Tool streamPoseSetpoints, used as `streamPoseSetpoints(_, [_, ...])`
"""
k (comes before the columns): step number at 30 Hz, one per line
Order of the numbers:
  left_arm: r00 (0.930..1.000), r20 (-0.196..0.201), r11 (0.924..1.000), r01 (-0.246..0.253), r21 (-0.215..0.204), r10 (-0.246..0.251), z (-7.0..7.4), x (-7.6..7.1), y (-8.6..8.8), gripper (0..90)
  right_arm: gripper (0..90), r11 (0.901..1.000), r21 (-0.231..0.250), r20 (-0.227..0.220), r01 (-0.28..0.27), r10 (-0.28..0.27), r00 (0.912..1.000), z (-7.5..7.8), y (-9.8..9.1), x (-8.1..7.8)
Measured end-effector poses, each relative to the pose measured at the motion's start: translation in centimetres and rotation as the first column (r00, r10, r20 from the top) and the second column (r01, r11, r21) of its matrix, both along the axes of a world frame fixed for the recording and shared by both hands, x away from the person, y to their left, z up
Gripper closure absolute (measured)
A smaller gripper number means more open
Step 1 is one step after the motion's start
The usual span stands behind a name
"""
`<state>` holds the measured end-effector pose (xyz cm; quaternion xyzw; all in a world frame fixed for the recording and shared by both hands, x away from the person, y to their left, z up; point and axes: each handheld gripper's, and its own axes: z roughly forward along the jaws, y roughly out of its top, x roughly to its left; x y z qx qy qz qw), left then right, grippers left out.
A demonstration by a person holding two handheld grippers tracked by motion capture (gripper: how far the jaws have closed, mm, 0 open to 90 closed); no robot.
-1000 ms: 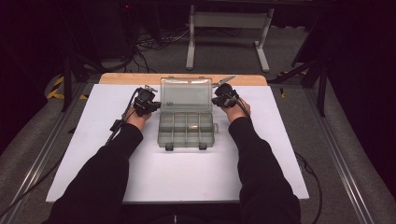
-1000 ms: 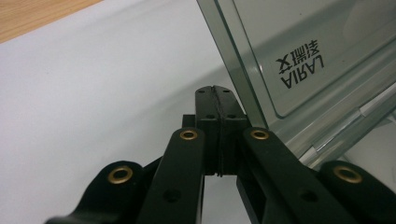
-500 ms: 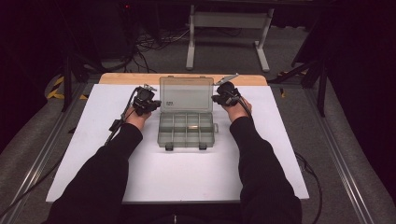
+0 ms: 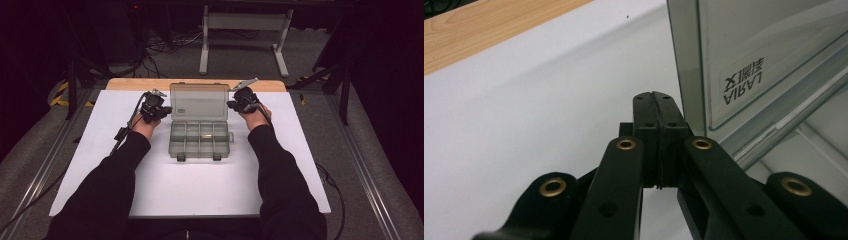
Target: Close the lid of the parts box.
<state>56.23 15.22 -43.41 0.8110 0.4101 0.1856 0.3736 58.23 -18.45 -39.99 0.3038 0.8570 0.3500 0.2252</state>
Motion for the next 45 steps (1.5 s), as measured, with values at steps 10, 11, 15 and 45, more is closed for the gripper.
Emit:
streamPoseSetpoints(10, [0.9998, 0.010, 0.9998, 0.018, 0.002, -0.018, 0.5, -0.4, 0.0, 89.9, 90.0, 0.9994, 0.022, 0.016, -0.028, 0.027, 0.9995, 0.6, -0.4, -0.6])
streamPoseSetpoints(11, [0.9997, 0.011, 0.9998, 0.021, 0.004, -0.021, 0.6, -0.5, 0.1, 89.9, 90.0, 0.9994, 0.022, 0.016, -0.028, 0.027, 0.9995, 0.6, -0.4, -0.6])
streamPoseSetpoints(15, [0.9995, 0.010, 0.9996, 0.029, 0.005, -0.029, 0.8, -0.7, 0.1, 89.9, 90.0, 0.9991, 0.024, 0.019, -0.036, 0.035, 0.9992, 0.8, -0.5, -1.0])
streamPoseSetpoints(45, [0.9909, -0.004, 0.9900, 0.135, 0.042, -0.135, 1.4, -2.1, 0.9, 89.9, 90.0, 0.9911, 0.005, 0.040, -0.133, 0.133, 0.9904, 1.2, -0.9, -3.6])
